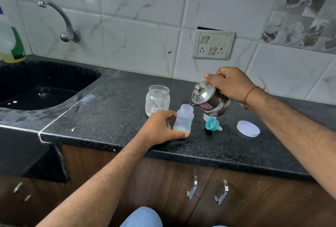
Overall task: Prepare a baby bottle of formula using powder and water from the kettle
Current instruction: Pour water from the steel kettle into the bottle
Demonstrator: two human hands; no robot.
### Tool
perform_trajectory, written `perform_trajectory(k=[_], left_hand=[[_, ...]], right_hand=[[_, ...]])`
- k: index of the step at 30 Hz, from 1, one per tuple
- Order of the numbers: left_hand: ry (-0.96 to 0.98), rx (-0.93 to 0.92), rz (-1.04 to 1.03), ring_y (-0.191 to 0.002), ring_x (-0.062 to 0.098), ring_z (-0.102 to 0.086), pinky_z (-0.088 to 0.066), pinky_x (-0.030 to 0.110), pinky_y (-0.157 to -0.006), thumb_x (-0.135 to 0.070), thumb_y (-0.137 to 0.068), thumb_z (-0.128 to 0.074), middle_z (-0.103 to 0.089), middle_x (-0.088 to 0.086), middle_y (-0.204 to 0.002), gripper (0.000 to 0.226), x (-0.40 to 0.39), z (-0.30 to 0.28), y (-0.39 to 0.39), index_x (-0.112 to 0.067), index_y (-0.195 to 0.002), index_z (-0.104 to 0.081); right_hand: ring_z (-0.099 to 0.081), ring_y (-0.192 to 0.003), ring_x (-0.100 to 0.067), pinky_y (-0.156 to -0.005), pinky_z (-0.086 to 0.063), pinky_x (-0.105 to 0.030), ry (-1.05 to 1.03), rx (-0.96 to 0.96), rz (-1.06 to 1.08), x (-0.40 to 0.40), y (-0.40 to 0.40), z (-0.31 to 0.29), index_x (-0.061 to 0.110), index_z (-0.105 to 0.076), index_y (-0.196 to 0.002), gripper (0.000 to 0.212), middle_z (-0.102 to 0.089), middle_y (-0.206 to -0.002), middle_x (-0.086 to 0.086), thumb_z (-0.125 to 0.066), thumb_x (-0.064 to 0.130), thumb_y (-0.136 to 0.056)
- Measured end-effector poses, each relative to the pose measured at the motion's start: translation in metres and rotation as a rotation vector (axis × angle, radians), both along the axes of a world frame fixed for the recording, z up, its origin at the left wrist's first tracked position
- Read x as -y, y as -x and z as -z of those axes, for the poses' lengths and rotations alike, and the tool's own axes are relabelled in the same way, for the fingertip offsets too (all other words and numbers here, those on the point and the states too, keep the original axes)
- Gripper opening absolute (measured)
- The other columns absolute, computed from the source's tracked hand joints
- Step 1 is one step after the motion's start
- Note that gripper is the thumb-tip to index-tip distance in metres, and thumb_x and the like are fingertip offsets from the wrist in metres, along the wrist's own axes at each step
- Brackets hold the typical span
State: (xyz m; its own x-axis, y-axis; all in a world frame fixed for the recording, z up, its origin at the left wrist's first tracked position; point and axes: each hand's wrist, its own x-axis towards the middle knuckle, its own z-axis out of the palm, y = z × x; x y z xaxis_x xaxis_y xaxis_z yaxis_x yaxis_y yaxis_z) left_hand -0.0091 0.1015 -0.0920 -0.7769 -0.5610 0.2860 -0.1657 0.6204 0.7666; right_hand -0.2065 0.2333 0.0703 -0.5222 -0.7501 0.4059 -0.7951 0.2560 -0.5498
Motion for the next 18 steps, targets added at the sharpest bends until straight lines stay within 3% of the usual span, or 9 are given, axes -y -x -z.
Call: perform_trajectory(k=[4, 9, 18], left_hand=[[-0.003, 0.0, -0.001, -0.063, -0.004, -0.057, -0.046, 0.009, -0.062, -0.045, -0.069, -0.103, -0.063, -0.044, -0.071, 0.05, 0.0016, 0.0008, 0.0007, -0.043, -0.106, -0.069], [-0.02, -0.004, -0.015, -0.065, -0.003, -0.058, -0.049, 0.011, -0.064, -0.048, -0.066, -0.103, -0.072, -0.024, -0.084, 0.054, 0.0023, 0.0019, 0.0011, -0.045, -0.109, -0.07], [-0.028, 0.009, -0.027, -0.07, 0.001, -0.059, -0.051, 0.017, -0.068, -0.047, -0.066, -0.103, -0.072, -0.019, -0.087, 0.058, 0.0015, 0.0013, 0.0007, -0.04, -0.115, -0.072]], right_hand=[[-0.054, -0.072, -0.02, -0.074, -0.047, -0.037, -0.013, -0.004, -0.006, -0.0015, -0.001, -0.0011, 0.022, -0.053, -0.067, 0.045, -0.058, -0.068, 0.002, -0.068, 0.053, -0.096], [-0.055, -0.072, -0.02, -0.074, -0.048, -0.037, -0.019, -0.017, -0.008, -0.0015, 0.0, -0.0024, 0.021, -0.056, -0.07, 0.043, -0.059, -0.069, 0.001, -0.068, 0.054, -0.095], [-0.054, -0.07, -0.018, -0.072, -0.046, -0.035, -0.027, -0.017, -0.013, -0.0005, 0.0005, -0.0051, 0.01, -0.062, -0.079, 0.047, -0.059, -0.068, 0.002, -0.07, 0.054, -0.094]])
